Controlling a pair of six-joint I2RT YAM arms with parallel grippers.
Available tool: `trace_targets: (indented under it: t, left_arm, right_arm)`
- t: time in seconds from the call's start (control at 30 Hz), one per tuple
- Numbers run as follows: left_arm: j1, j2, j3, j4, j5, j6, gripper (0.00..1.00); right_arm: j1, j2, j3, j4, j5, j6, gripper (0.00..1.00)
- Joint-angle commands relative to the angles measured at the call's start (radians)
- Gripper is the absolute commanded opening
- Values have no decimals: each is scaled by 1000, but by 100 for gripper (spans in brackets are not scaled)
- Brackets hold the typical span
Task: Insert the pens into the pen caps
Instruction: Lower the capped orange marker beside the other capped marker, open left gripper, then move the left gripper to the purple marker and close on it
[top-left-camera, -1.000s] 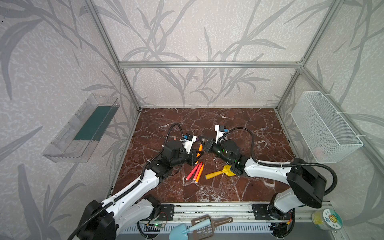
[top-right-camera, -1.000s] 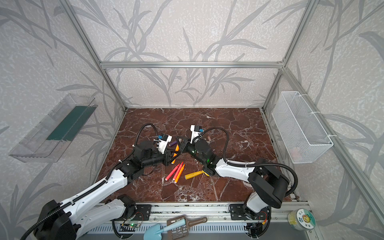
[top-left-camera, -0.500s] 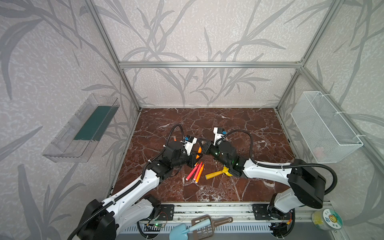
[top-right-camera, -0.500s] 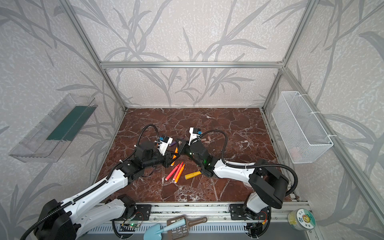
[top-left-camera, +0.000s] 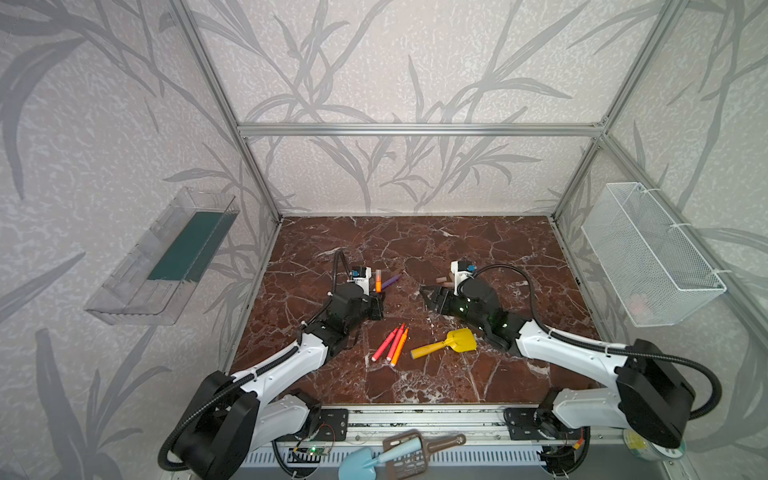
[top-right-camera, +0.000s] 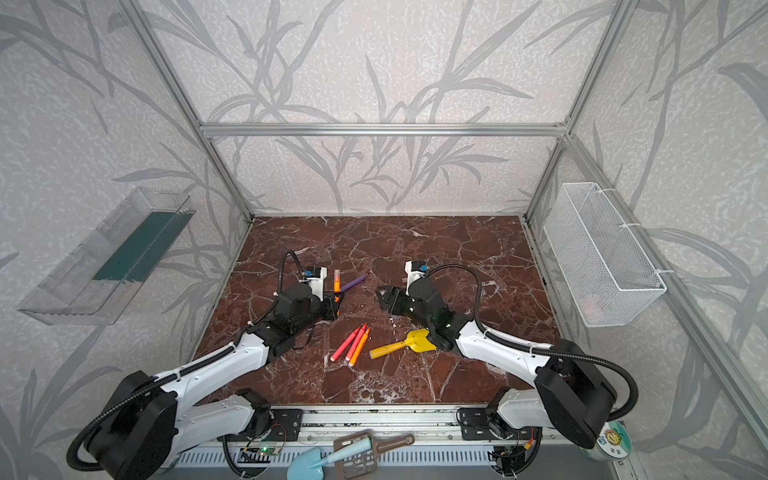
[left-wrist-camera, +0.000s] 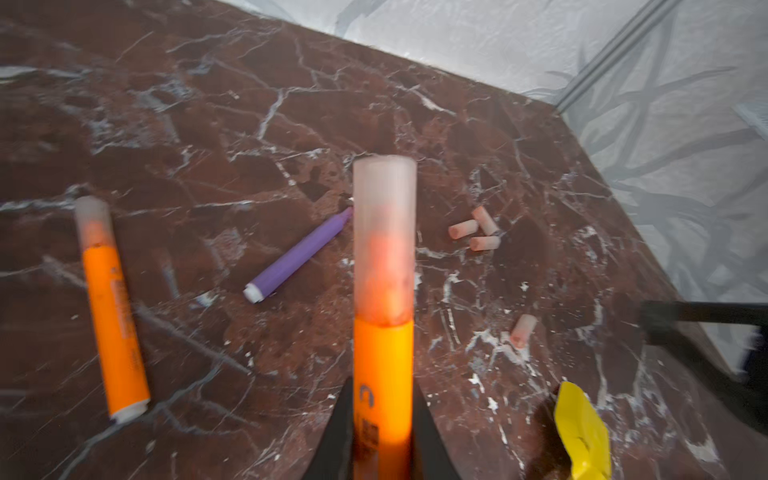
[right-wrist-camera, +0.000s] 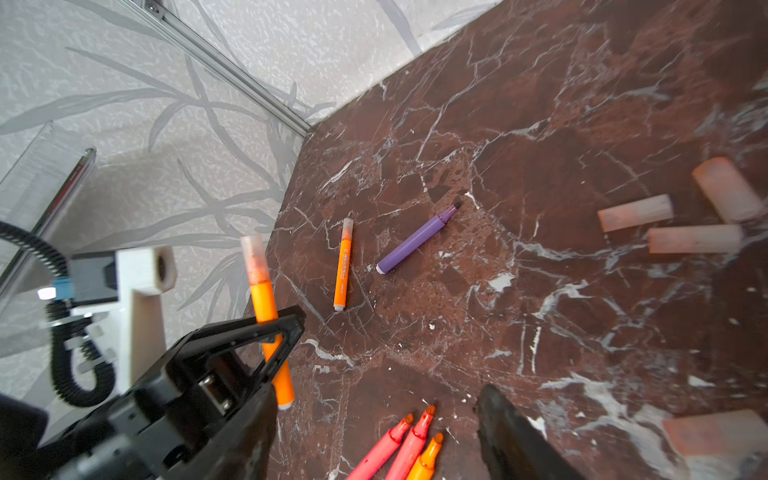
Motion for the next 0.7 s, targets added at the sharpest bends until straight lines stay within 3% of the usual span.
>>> trace_targets:
  t: [0.0,0.27,0.67]
  left_arm:
    - [20,55,39,-69,-111,-48,0]
    - [43,241,110,-118,-112,-79,0]
    - [58,384,195,-233,-259,-98,0]
  right_arm:
    - [-25,-73,-45,-64,42,-34,76]
    - [-54,-142,-72,-125,74,-54,78]
    - [-74,-187,-94,-151,91,-70,79]
